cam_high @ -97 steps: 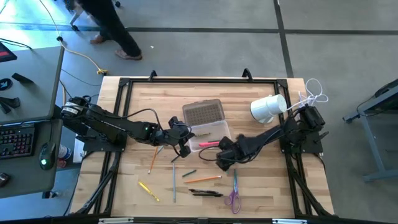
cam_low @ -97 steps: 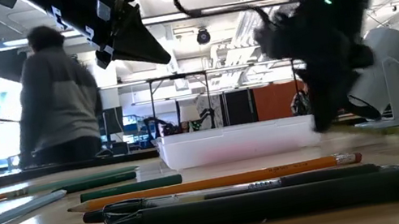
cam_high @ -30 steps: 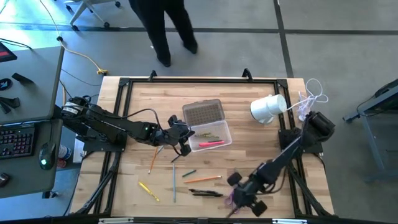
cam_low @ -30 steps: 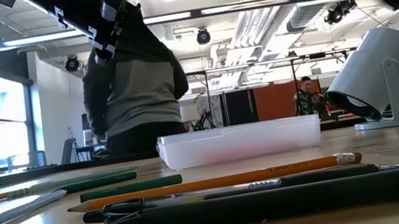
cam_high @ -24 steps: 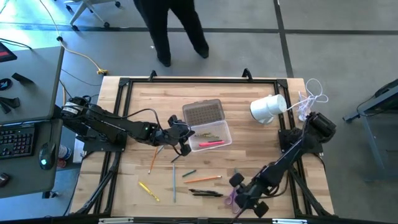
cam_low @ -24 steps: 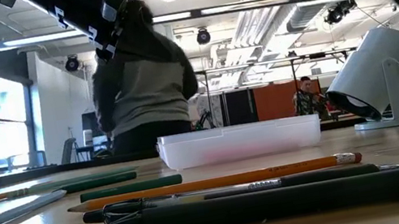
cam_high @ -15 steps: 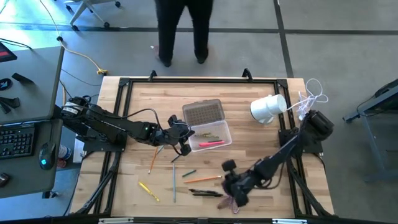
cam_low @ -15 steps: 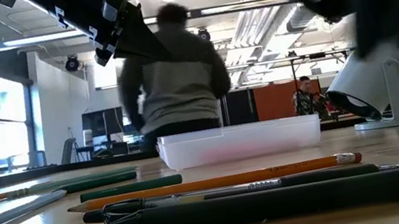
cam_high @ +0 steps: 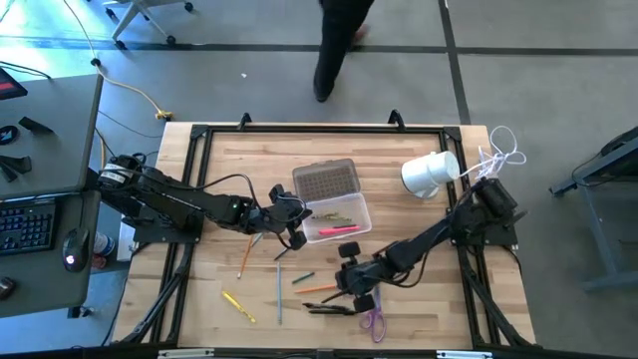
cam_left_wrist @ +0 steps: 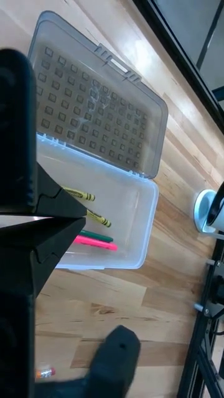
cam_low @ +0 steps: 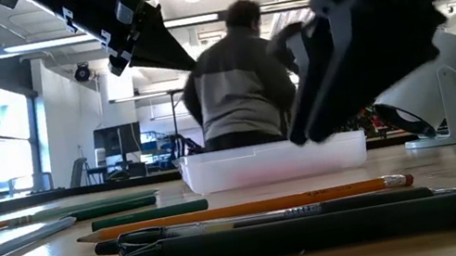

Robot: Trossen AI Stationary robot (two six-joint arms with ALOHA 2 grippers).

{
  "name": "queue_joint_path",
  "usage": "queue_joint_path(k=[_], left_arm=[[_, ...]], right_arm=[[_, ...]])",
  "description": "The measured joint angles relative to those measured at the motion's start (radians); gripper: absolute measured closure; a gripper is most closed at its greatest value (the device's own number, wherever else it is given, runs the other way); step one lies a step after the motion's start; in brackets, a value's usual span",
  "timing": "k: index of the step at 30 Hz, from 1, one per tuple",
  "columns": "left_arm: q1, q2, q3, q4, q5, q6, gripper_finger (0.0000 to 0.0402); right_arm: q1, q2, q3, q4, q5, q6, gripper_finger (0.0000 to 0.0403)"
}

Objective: Pick & place school supplies into a supply box
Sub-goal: Put the bottom orange pencil into the gray supply box

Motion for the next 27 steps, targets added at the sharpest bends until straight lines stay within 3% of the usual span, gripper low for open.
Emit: queue_joint_path(k=[6, 18, 27], left_arm=[[0.0, 0.0, 0.0, 0.0, 0.006, 0.0, 0.0355], [0.0, 0.0, 0.0, 0.0, 0.007, -0.001, 0.0355], [0.0, 0.0, 0.0, 0.0, 0.008, -0.001, 0.0355]], right_arm=[[-0.011, 0.05, 0.0, 0.013, -0.051, 0.018, 0.0323], [-0.011, 0.135, 0.006, 0.037, -0.049, 0.031, 0.0324], [-0.014, 0.146, 0.004, 0.046, -0.044, 0.075, 0.0395]])
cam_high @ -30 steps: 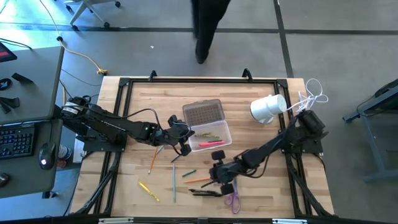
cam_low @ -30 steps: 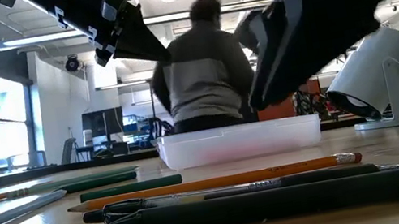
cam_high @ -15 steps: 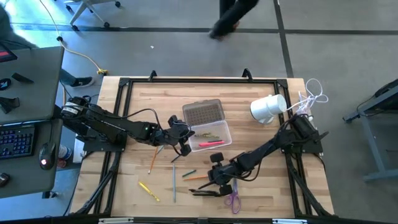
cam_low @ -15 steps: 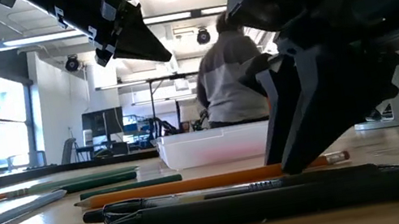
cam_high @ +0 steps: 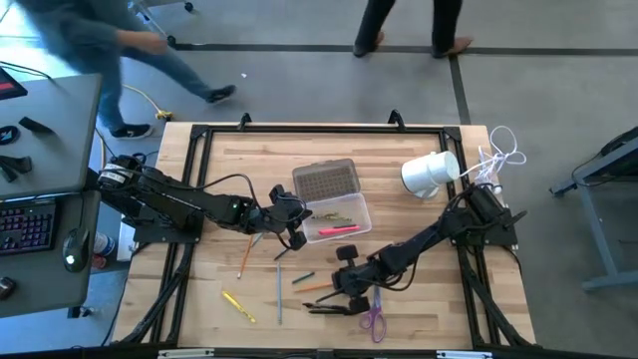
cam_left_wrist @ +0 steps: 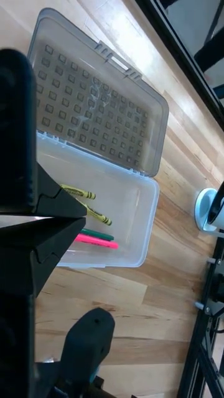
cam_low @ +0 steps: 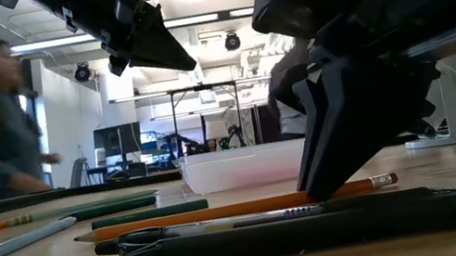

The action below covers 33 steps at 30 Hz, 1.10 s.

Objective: Pick & place school supplies into a supply box
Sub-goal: Put the bottom orange pencil into the gray supply box

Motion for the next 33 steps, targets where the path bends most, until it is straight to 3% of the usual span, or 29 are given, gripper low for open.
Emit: queue_joint_path(k=[5, 9, 14, 17, 23, 26, 33], left_arm=[[0.0, 0.0, 0.0, 0.0, 0.0, 0.0, 0.0355], [0.0, 0.0, 0.0, 0.0, 0.0, 0.0, 0.0355], [0.0, 0.0, 0.0, -0.003, 0.0, 0.0, 0.0355], [0.0, 0.0, 0.0, -0.001, 0.0, 0.0, 0.0355], [0.0, 0.0, 0.0, 0.0, 0.0, 0.0, 0.0355], [0.0, 0.0, 0.0, -0.001, 0.0, 0.0, 0.0355], [0.0, 0.0, 0.0, -0.003, 0.0, 0.0, 0.0355]], right_arm=[[-0.008, -0.059, -0.003, -0.011, -0.03, 0.045, 0.0386], [-0.026, -0.182, -0.005, -0.098, -0.021, -0.042, 0.0399], [-0.08, -0.318, -0.005, -0.301, 0.223, -0.121, 0.0393], [-0.143, -0.358, -0.004, -0.392, 0.299, -0.13, 0.0399], [-0.283, -0.355, -0.052, -0.454, 0.171, -0.1, 0.0397], [-0.329, -0.357, -0.101, -0.4, 0.171, -0.119, 0.0399], [-0.387, -0.357, -0.196, -0.187, 0.057, -0.188, 0.0392]])
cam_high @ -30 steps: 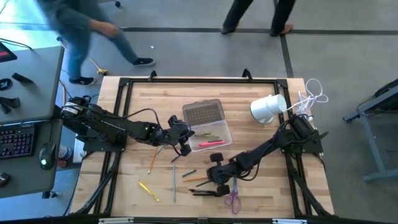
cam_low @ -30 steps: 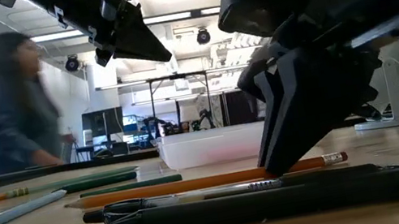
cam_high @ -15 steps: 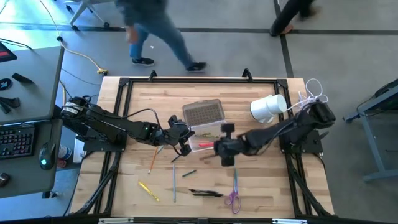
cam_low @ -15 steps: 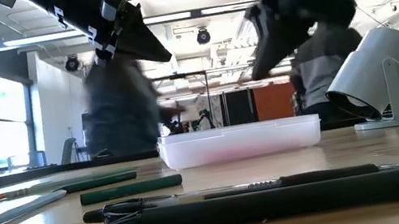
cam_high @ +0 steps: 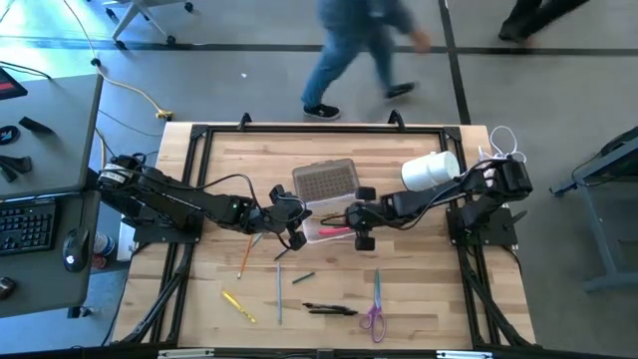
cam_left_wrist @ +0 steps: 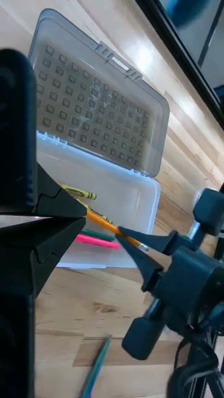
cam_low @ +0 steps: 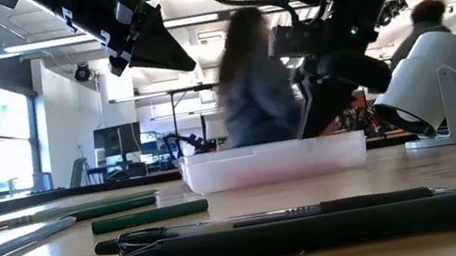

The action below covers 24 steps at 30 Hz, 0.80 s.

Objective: Pick & place school supplies into a supply box
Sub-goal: Put the bottom orange pencil into the gray supply box, then put the top black pen into the gray supply box

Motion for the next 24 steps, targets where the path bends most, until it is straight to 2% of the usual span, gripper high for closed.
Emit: queue_joint_path(k=[4, 13, 18, 24], left_arm=[[0.0, 0.0, 0.0, 0.0, 0.0, 0.0, 0.0355], [0.0, 0.0, 0.0, 0.0, 0.0, 0.0, 0.0355], [0.0, 0.0, 0.0, 0.0, 0.0, 0.0, 0.0355], [0.0, 0.0, 0.0, -0.001, 0.0, 0.0, 0.0355]], right_arm=[[-0.01, -0.001, -0.018, 0.105, -0.038, -0.016, 0.0372], [0.033, -0.003, -0.018, 0.149, -0.084, 0.045, 0.0327], [0.121, -0.004, -0.018, 0.277, -0.232, 0.061, 0.0313], [0.268, 0.001, -0.018, 0.405, -0.247, 0.12, 0.0289]])
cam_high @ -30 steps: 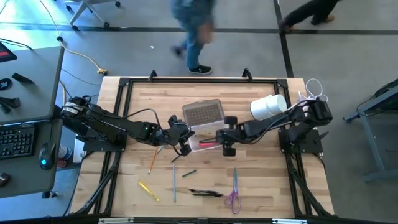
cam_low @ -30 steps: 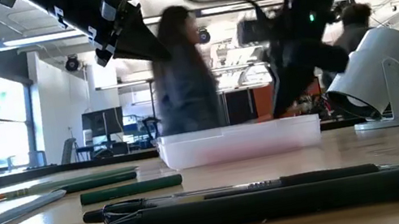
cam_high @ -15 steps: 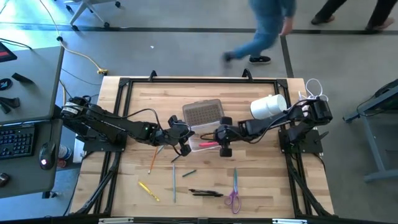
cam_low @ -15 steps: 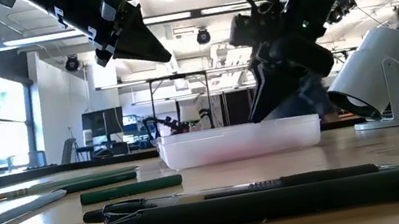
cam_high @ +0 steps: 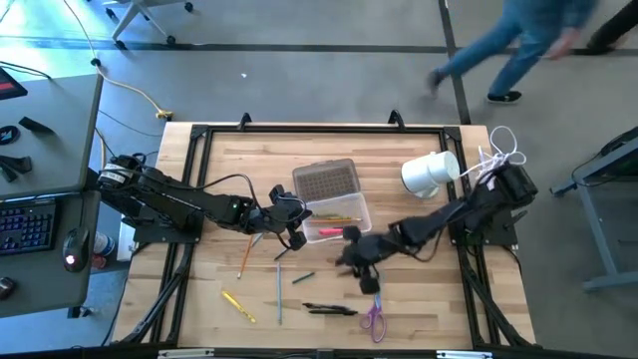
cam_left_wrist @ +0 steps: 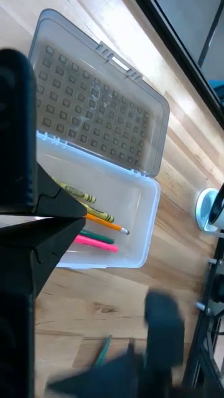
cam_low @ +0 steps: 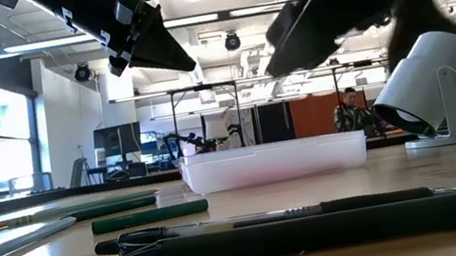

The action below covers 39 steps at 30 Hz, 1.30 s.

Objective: Pick & place school supplies into a supply box
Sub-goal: Put the top black pen into the gray supply box

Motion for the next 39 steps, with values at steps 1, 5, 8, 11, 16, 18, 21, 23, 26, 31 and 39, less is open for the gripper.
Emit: queue_joint_path(k=[1, 5, 8, 11, 16, 18, 21, 23, 26, 31, 39], left_arm=[[0.0, 0.0, 0.0, 0.0, 0.0, 0.0, 0.0355], [0.0, 0.0, 0.0, 0.001, 0.0, 0.0, 0.0355], [0.0, 0.0, 0.0, 0.004, 0.0, 0.0, 0.0355], [0.0, 0.0, 0.0, 0.004, 0.0, -0.003, 0.0355], [0.0, 0.0, 0.0, 0.005, 0.0, -0.005, 0.0355], [0.0, 0.0, 0.0, 0.005, 0.0, -0.005, 0.0355], [0.0, 0.0, 0.0, 0.005, 0.0, -0.005, 0.0355], [0.0, 0.0, 0.0, 0.005, 0.0, -0.005, 0.0355], [0.0, 0.0, 0.0, 0.005, 0.0, -0.005, 0.0355], [0.0, 0.0, 0.0, 0.005, 0.0, -0.005, 0.0355], [0.0, 0.0, 0.0, 0.004, 0.0, -0.003, 0.0355]], right_arm=[[0.028, 0.004, 0.001, 0.014, 0.005, 0.001, 0.0284], [0.135, 0.053, 0.001, 0.095, 0.015, 0.045, 0.0262], [0.202, 0.119, 0.001, 0.189, 0.054, 0.093, 0.0245], [0.251, 0.192, 0.001, 0.259, 0.121, 0.096, 0.0229], [0.273, 0.26, 0.001, 0.289, 0.192, 0.096, 0.0218], [0.265, 0.28, 0.001, 0.285, 0.195, 0.092, 0.0218], [0.247, 0.301, 0.001, 0.274, 0.19, 0.092, 0.0217], [0.237, 0.31, 0.003, 0.279, 0.189, 0.083, 0.0217], [0.223, 0.32, 0.003, 0.276, 0.188, 0.066, 0.0217], [0.203, 0.32, 0.005, 0.236, 0.193, 0.046, 0.0217], [0.181, 0.321, 0.002, 0.276, 0.166, -0.058, 0.0221]])
